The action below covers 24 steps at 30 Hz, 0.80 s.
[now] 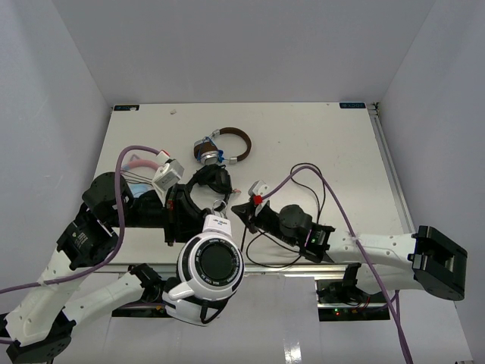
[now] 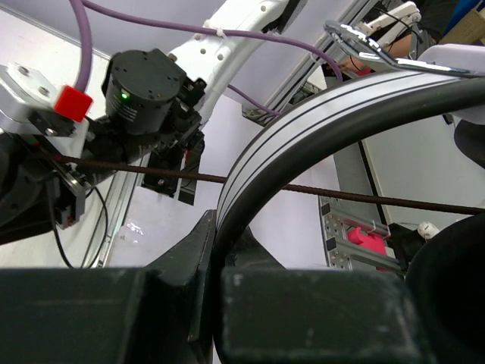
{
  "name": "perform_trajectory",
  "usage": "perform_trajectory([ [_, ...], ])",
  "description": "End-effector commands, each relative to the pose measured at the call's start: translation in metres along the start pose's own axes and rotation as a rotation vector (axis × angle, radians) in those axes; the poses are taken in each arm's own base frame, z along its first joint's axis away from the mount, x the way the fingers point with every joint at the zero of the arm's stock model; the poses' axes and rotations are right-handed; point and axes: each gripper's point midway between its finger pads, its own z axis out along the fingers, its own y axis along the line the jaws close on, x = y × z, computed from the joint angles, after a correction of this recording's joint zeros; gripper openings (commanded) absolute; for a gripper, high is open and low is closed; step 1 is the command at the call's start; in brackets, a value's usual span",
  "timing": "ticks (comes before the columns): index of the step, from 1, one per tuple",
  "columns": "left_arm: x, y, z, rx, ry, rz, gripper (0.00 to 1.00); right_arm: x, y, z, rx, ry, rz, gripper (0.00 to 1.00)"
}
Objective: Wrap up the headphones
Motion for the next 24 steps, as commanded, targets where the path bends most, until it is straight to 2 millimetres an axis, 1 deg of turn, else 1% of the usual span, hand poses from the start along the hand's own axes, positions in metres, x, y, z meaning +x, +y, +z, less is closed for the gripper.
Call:
perform_trajectory([
  [1, 0.007, -0.006, 0.003, 0.060, 0.037, -0.035, 0.00, -0.024, -0.017, 0.006, 0.054, -0.034, -0.008, 0.08],
  [5, 0.018, 0.004, 0.007, 0.055, 0.068, -0.050, 0.00, -0.031, -0.033, 0.012, 0.071, -0.018, -0.009, 0.08],
  [7, 0.025, 0.010, 0.009, 0.050, 0.086, -0.060, 0.00, -0.031, -0.043, 0.016, 0.072, 0.001, -0.010, 0.08],
  [10, 0.043, 0.026, 0.015, 0.035, 0.132, -0.091, 0.00, -0.025, -0.050, 0.021, 0.058, 0.043, -0.020, 0.08],
  [12, 0.055, 0.039, 0.017, 0.006, 0.157, -0.107, 0.00, -0.028, -0.054, 0.023, 0.057, 0.058, -0.027, 0.08],
  [15, 0.075, 0.062, 0.022, -0.057, 0.218, -0.150, 0.00, -0.031, -0.068, 0.019, 0.090, 0.079, -0.060, 0.08],
  [16, 0.078, 0.068, 0.023, -0.073, 0.227, -0.147, 0.00, -0.033, -0.072, 0.017, 0.101, 0.079, -0.059, 0.08],
  [17, 0.088, 0.077, 0.022, -0.100, 0.259, -0.162, 0.00, -0.035, -0.080, 0.015, 0.118, 0.081, -0.056, 0.08],
  [21, 0.109, 0.095, 0.021, -0.150, 0.315, -0.172, 0.00, -0.044, -0.103, 0.008, 0.166, 0.103, -0.053, 0.08],
  [22, 0.112, 0.100, 0.021, -0.169, 0.323, -0.169, 0.00, -0.050, -0.106, 0.008, 0.169, 0.103, -0.055, 0.08],
  [24, 0.121, 0.114, 0.018, -0.240, 0.361, -0.178, 0.00, -0.052, -0.110, 0.005, 0.178, 0.142, -0.058, 0.08],
])
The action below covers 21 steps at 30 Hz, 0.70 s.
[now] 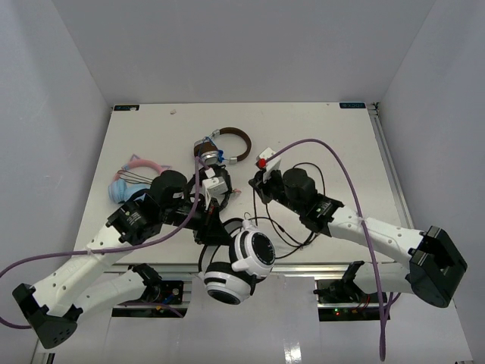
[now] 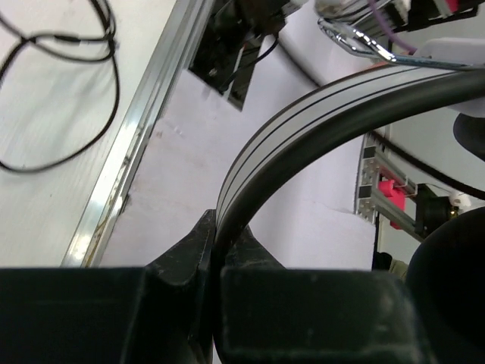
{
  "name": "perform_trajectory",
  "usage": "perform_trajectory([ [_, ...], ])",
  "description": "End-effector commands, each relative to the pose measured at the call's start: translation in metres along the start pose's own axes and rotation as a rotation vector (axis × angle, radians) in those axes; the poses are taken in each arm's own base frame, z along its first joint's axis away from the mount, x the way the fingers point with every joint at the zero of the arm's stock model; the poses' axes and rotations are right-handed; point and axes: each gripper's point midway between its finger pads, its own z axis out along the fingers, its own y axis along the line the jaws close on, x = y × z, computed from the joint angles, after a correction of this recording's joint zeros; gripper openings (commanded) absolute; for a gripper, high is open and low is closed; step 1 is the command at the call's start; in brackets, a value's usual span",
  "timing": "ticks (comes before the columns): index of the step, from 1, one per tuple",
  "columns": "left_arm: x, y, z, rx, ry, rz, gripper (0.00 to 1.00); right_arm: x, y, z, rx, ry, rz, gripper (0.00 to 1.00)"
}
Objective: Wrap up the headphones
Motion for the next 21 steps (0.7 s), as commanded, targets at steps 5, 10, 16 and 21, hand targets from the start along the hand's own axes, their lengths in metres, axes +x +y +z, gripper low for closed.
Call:
perform_trajectory([
  [5, 0.012, 0.074, -0.005, -0.367, 0.079, 0.010, 0.00, -0.059, -0.024, -0.017, 0.058, -0.004, -0.045, 0.08],
  [10, 0.012, 0.108, -0.002, -0.514, 0.129, -0.018, 0.00, -0.062, -0.031, -0.022, 0.076, 0.079, -0.060, 0.08],
  [16, -0.006, 0.141, -0.010, -0.713, 0.127, -0.018, 0.00, -0.066, -0.026, -0.026, 0.048, 0.134, -0.062, 0.08],
  [21, -0.011, 0.175, -0.022, -0.910, 0.138, -0.030, 0.00, -0.059, -0.019, -0.029, 0.008, 0.173, -0.051, 0.08],
])
